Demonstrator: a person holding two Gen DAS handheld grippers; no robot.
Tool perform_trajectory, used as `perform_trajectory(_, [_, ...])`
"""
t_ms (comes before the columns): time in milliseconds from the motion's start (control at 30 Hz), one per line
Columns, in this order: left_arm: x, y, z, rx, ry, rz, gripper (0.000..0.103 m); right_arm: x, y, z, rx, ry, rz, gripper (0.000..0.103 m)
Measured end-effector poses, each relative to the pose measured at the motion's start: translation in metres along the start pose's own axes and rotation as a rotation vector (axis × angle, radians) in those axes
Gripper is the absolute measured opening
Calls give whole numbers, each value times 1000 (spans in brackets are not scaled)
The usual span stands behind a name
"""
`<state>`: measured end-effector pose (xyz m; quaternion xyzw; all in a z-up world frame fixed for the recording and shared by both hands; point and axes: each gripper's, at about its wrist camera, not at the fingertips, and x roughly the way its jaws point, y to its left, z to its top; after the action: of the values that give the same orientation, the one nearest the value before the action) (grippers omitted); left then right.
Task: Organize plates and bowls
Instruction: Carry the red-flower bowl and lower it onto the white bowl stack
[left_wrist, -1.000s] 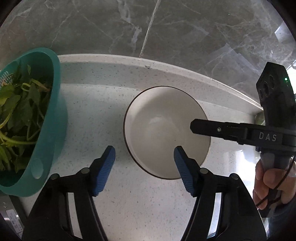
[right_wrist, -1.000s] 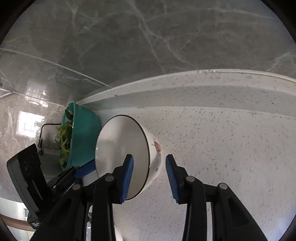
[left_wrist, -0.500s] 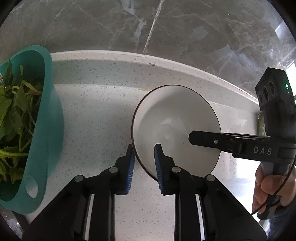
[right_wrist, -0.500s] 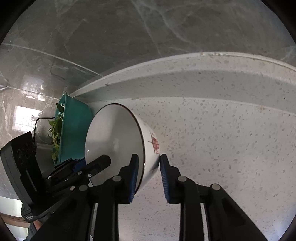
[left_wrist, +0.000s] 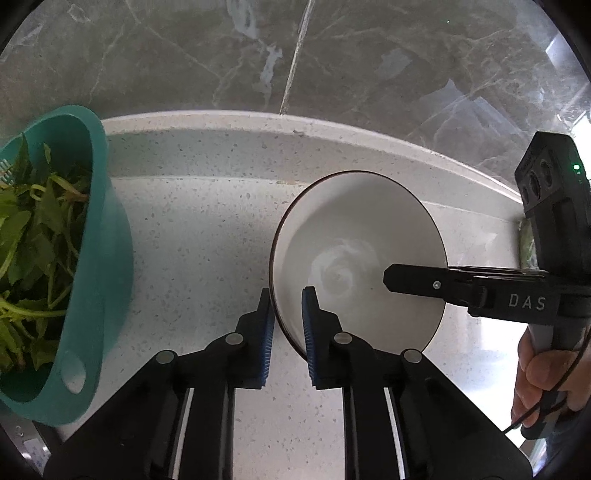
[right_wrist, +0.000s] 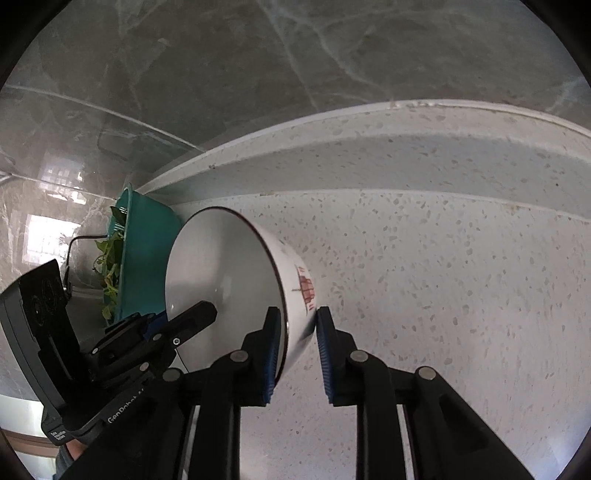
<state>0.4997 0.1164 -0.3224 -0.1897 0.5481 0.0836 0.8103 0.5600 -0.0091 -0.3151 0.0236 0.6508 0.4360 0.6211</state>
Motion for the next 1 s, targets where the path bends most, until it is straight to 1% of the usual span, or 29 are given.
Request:
perform_trajectory(200, [-37,-5,-7,-1,-46,-2,13,-19,23,-11,-49,-10,-5,22])
perform_trajectory(300, [-60,-3,-19,-8,-65,-3,13,-29,40,-20,-79,-11,8,21])
perform_trajectory(400, [-84,3,-37,-38,-79,-13,13,-38,59,-32,-114,-6,18,21])
perform_trajectory(567, [-125,16,-80,-82,-103,-2,13,-43,92,-63,-179,27,43,21])
perform_trajectory(767, [-168,34,-142,-155,-122,8,13,-36,131,-106,-256,100,71,21])
perform_trajectory(867, [-178,42,-174,-186,-108,14,14,-27,147,-128,-295,147,69,21])
perform_trajectory(1000, [-177,51,-215,-234,-74,6,14,-10,155,-141,-310,200,64,21])
